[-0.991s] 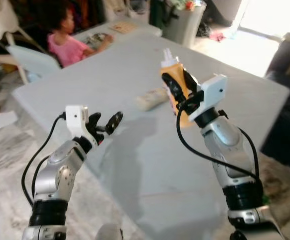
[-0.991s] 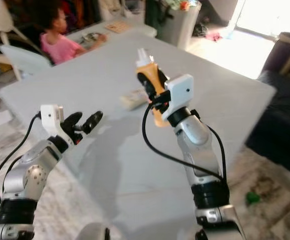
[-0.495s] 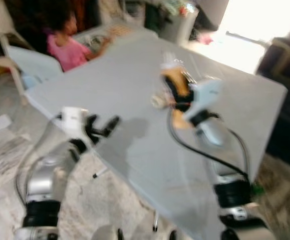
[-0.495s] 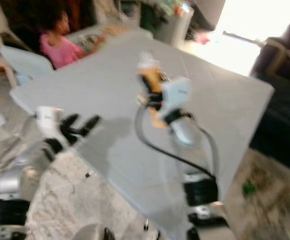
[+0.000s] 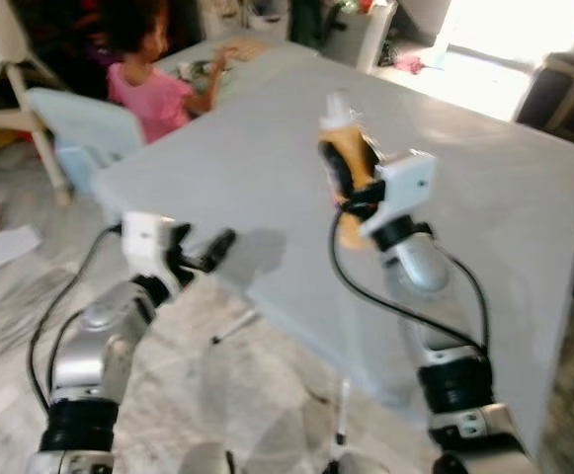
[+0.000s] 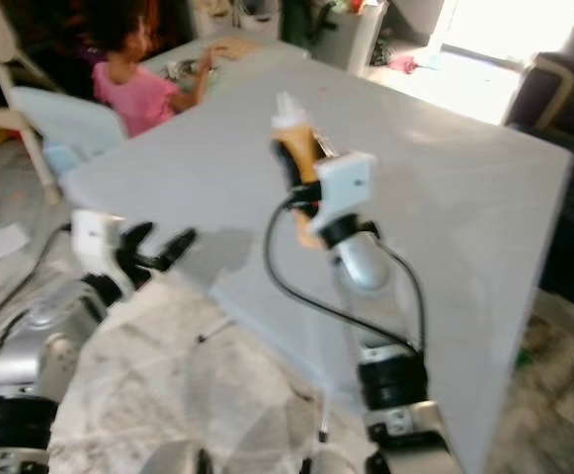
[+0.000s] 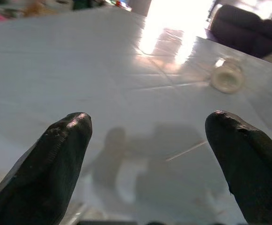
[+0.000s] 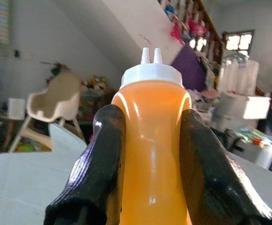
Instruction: Restocking fridge
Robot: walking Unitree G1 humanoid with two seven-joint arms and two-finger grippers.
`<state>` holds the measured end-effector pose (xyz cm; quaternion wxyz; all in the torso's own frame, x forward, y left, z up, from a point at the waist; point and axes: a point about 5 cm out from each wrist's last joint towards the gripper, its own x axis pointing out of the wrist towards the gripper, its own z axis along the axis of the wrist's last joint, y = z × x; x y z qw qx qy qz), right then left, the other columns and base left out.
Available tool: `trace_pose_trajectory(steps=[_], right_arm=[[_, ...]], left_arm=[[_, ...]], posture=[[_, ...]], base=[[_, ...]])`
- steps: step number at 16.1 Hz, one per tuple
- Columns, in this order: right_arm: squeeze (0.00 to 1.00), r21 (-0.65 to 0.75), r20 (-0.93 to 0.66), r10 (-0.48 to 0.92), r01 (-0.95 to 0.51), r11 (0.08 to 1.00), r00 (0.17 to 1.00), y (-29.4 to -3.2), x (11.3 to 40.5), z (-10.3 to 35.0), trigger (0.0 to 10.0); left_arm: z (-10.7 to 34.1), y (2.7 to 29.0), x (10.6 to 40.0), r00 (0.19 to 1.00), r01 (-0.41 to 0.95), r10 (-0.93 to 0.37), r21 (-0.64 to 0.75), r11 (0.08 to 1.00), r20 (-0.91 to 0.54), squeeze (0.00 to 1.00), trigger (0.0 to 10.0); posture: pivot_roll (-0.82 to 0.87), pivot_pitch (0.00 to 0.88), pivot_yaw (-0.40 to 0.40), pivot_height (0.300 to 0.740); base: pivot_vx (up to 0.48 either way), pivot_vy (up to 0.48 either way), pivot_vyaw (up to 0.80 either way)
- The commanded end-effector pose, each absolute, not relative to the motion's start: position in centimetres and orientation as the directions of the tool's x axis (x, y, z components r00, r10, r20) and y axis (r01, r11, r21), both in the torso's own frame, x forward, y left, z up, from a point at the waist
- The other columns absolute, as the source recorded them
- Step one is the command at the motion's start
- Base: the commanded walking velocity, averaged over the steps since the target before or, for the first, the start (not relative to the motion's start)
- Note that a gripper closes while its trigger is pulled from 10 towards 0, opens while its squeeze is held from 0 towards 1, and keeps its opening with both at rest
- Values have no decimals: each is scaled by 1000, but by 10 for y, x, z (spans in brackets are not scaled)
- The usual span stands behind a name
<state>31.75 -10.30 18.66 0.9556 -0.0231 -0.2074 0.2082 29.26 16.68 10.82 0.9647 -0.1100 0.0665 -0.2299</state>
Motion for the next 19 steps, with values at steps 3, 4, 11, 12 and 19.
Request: trace_pose_trajectory(steps=[3, 4, 11, 12, 19], right_arm=[[0, -245, 456, 331, -241, 939, 826, -122, 321, 197, 10000], [0, -219, 453, 325, -250, 943, 830, -122, 322, 197, 10000], [0, -140, 357, 686, -689, 711, 634, -95, 297, 189, 10000], [0, -136, 353, 710, -717, 684, 610, -96, 294, 190, 10000], [0, -111, 373, 715, -736, 667, 591, -101, 303, 199, 10000]], left_arm=[[112, 161, 298, 901, 412, -431, -212, 886, -51, 0, 10000], [112, 163, 300, 911, 391, -409, -199, 899, -57, 0, 10000], [130, 145, 299, 834, 487, -548, -553, 676, 66, 0, 10000], [135, 142, 300, 819, 501, -565, -595, 628, 94, 0, 10000], [150, 114, 274, 608, 621, -779, -705, 343, 156, 0, 10000]], posture=[[52, 0, 5, 740], [57, 0, 5, 740], [48, 0, 5, 740], [48, 0, 5, 740], [45, 0, 6, 740]], base=[[0, 0, 0], [0, 0, 0], [0, 0, 0], [0, 0, 0], [0, 0, 0]])
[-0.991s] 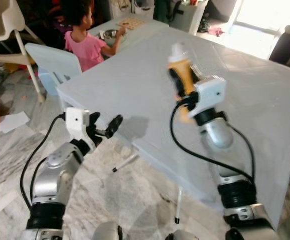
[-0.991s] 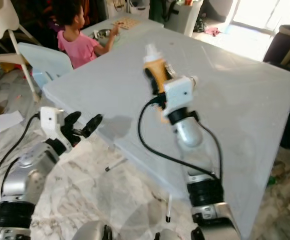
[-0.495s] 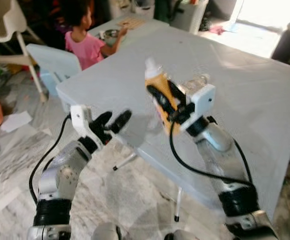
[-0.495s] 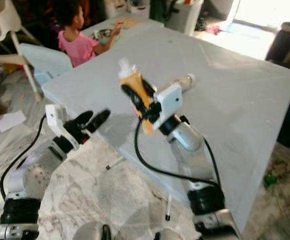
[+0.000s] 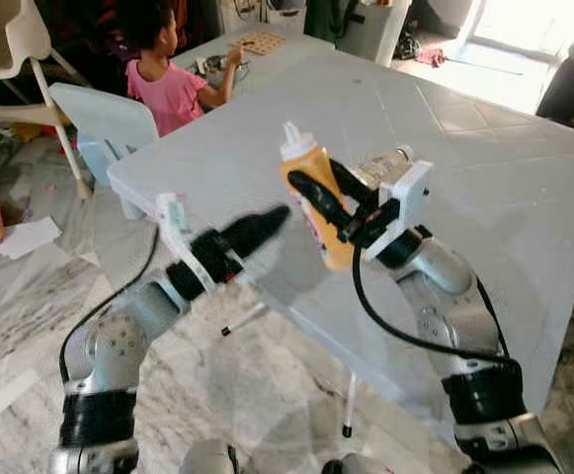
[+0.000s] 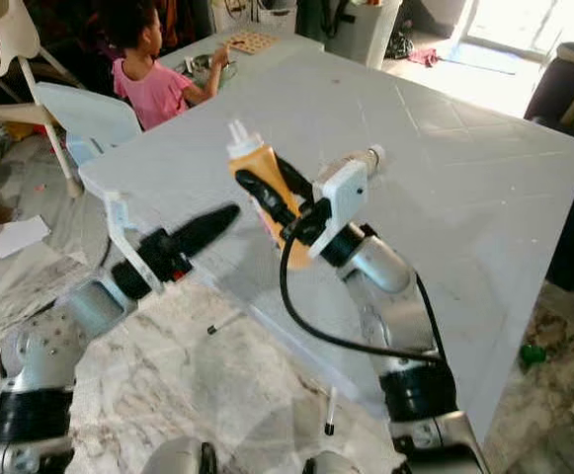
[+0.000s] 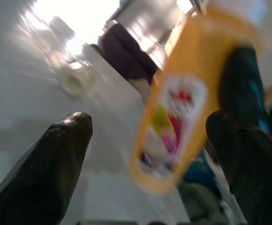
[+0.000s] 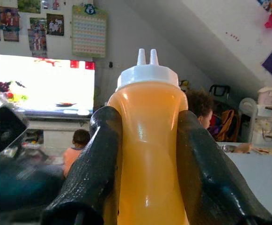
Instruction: Restocking fridge
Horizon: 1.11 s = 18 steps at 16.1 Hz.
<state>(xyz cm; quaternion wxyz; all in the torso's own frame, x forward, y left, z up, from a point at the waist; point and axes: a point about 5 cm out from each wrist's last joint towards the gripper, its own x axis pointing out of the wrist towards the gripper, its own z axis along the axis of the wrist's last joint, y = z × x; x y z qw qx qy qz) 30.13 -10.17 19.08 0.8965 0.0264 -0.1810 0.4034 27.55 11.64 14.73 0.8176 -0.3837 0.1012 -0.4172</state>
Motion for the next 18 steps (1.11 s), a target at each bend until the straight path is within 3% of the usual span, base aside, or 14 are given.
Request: trace_pose_trajectory(steps=[1, 3, 6, 8, 11, 15, 18], right_arm=[[0, -93, 384, 711, -742, 664, 589, -101, 307, 201, 10000], [0, -55, 406, 701, -750, 659, 586, -102, 313, 206, 10000], [0, 64, 465, 672, -779, 623, 576, -98, 319, 218, 10000], [0, 156, 487, 684, -824, 544, 544, -91, 313, 219, 10000], [0, 204, 474, 718, -857, 473, 509, -87, 304, 212, 10000], [0, 251, 458, 743, -873, 419, 488, -86, 298, 209, 10000], [0, 240, 441, 759, -877, 415, 480, -87, 296, 207, 10000]], left_arm=[[152, 111, 268, 571, 634, -804, -712, 303, 166, 0, 10000], [152, 107, 263, 535, 659, -829, -696, 287, 164, 0, 10000], [147, 101, 266, 570, 681, -813, -622, 387, 119, 0, 10000], [148, 98, 279, 663, 659, -740, -561, 502, 117, 0, 10000], [150, 96, 286, 705, 656, -700, -482, 581, 115, 0, 10000], [151, 90, 287, 706, 671, -693, -448, 591, 143, 0, 10000], [161, 91, 287, 682, 695, -699, -488, 528, 215, 0, 10000]], posture=[[47, 0, 5, 740], [50, 0, 4, 740], [52, 0, 2, 740], [54, 0, -1, 740], [47, 0, 2, 740], [44, 0, 5, 740], [44, 0, 4, 740]], base=[[0, 0, 0], [0, 0, 0], [0, 0, 0], [0, 0, 0], [0, 0, 0], [0, 0, 0], [0, 0, 0]])
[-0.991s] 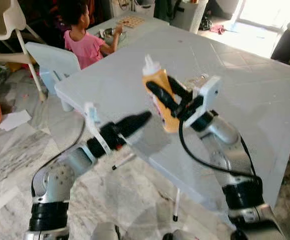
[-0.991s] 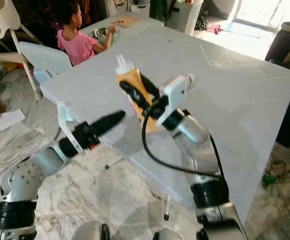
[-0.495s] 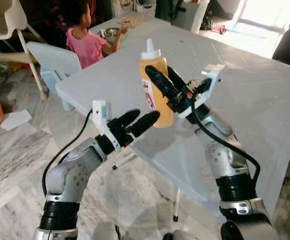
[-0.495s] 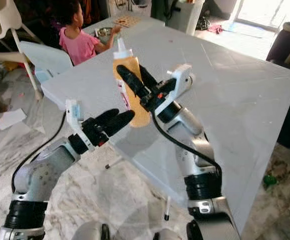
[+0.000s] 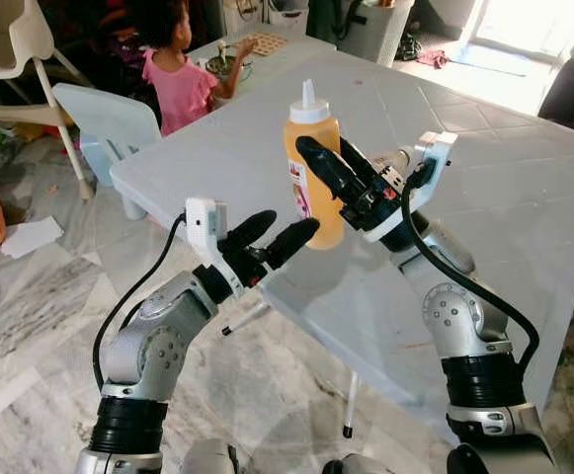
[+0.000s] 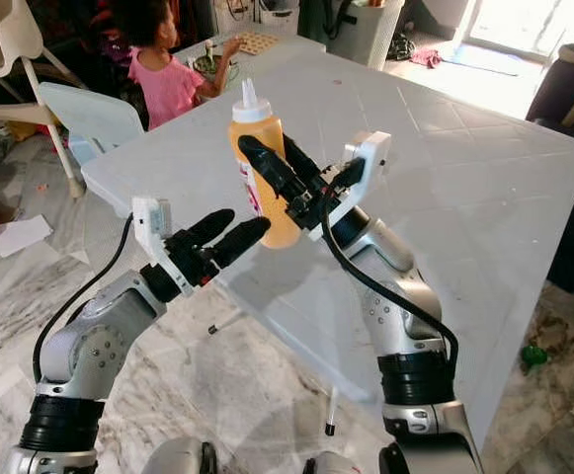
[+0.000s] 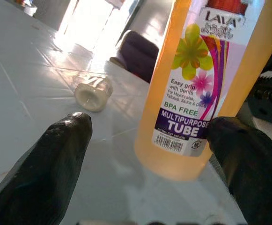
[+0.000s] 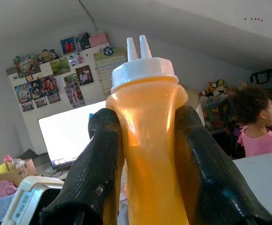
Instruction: Restocking fridge
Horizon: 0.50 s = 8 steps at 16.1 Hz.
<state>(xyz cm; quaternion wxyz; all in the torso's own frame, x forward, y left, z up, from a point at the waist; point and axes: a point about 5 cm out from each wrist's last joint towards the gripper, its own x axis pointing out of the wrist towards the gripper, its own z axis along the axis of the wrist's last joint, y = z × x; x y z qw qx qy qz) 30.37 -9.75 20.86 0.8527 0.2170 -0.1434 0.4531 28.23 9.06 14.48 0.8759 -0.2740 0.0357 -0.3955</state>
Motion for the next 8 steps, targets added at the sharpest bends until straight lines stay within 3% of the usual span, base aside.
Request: trace_pose_trajectory(steps=[1, 8], right_arm=[[0, 243, 437, 753, -871, 427, 492, -90, 297, 206, 10000], [0, 217, 392, 730, -827, 519, 560, -99, 305, 198, 10000]], left_arm=[[164, 92, 285, 670, 708, -706, -482, 516, 227, 0, 10000], [174, 83, 277, 609, 773, -750, -405, 489, 258, 0, 10000]], posture=[[45, 0, 3, 740], [44, 0, -3, 740]], base=[[0, 0, 0], [0, 0, 0]])
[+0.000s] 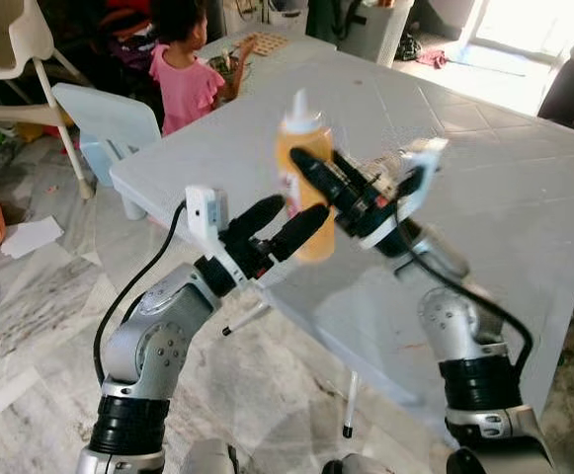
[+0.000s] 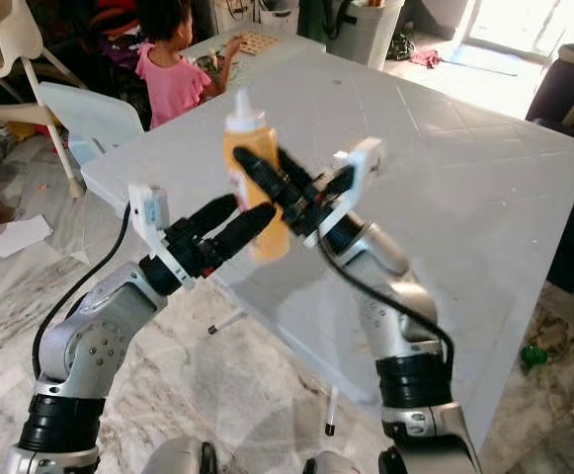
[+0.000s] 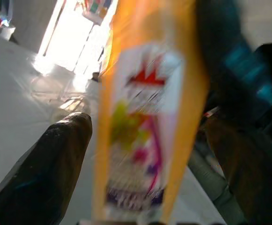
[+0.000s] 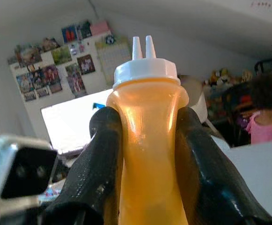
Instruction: Restocking fridge
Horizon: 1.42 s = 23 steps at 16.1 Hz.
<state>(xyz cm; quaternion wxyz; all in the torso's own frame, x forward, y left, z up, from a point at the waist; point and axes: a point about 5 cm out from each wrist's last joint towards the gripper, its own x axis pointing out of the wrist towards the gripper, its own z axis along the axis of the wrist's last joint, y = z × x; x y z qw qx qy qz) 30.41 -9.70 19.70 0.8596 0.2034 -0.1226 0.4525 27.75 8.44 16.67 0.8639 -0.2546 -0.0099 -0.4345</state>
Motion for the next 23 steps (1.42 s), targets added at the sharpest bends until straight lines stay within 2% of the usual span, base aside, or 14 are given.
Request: trace_pose_trajectory(steps=[1, 5, 6, 7, 8, 12, 15, 19, 20, 21, 23], right_arm=[[0, 220, 390, 723, -821, 527, 570, -100, 306, 198, 10000], [0, 234, 393, 717, -817, 527, 575, -97, 306, 196, 10000], [0, 233, 394, 718, -818, 526, 574, -96, 306, 196, 10000], [0, 231, 395, 719, -819, 525, 572, -96, 306, 197, 10000], [0, 233, 397, 717, -819, 525, 572, -97, 307, 197, 10000], [0, 268, 412, 712, -822, 502, 569, -97, 306, 199, 10000], [0, 277, 419, 730, -841, 464, 540, -91, 303, 200, 10000], [0, 289, 419, 744, -853, 434, 520, -87, 299, 199, 10000], [0, 288, 416, 747, -854, 432, 518, -87, 299, 199, 10000], [0, 284, 412, 750, -855, 434, 518, -87, 298, 198, 10000], [0, 280, 407, 750, -853, 440, 521, -89, 298, 198, 10000]], left_arm=[[174, 83, 276, 595, 785, -763, -383, 487, 251, 0, 10000], [165, 70, 267, 532, 828, -817, -337, 448, 221, 0, 10000], [163, 69, 265, 520, 836, -827, -323, 443, 212, 0, 8235], [153, 68, 263, 501, 849, -851, -276, 450, 156, 0, 8824], [147, 68, 262, 502, 848, -855, -270, 456, 132, 0, 10000], [136, 67, 267, 531, 832, -842, -249, 495, 99, 0, 10000], [132, 64, 280, 592, 791, -801, -262, 553, 93, 0, 10000], [134, 58, 291, 615, 773, -779, -289, 565, 122, 0, 10000], [135, 57, 292, 610, 777, -781, -294, 557, 135, 0, 7294], [135, 57, 292, 606, 779, -782, -305, 547, 144, 0, 0], [133, 58, 291, 597, 787, -791, -291, 544, 134, 0, 0]], posture=[[44, 0, -1, 740], [45, 0, -2, 740], [44, 0, -1, 740], [44, 0, 0, 740], [43, 0, 0, 740], [47, 0, 0, 740], [42, 0, -1, 740], [38, 0, -2, 740], [35, 0, -1, 740], [35, 0, -1, 740], [32, 0, 0, 740]], base=[[0, 0, 0], [0, 0, 0], [0, 0, 0], [0, 0, 0], [0, 0, 0], [0, 0, 0], [0, 0, 0], [0, 0, 0], [0, 0, 0], [0, 0, 0], [0, 0, 0]])
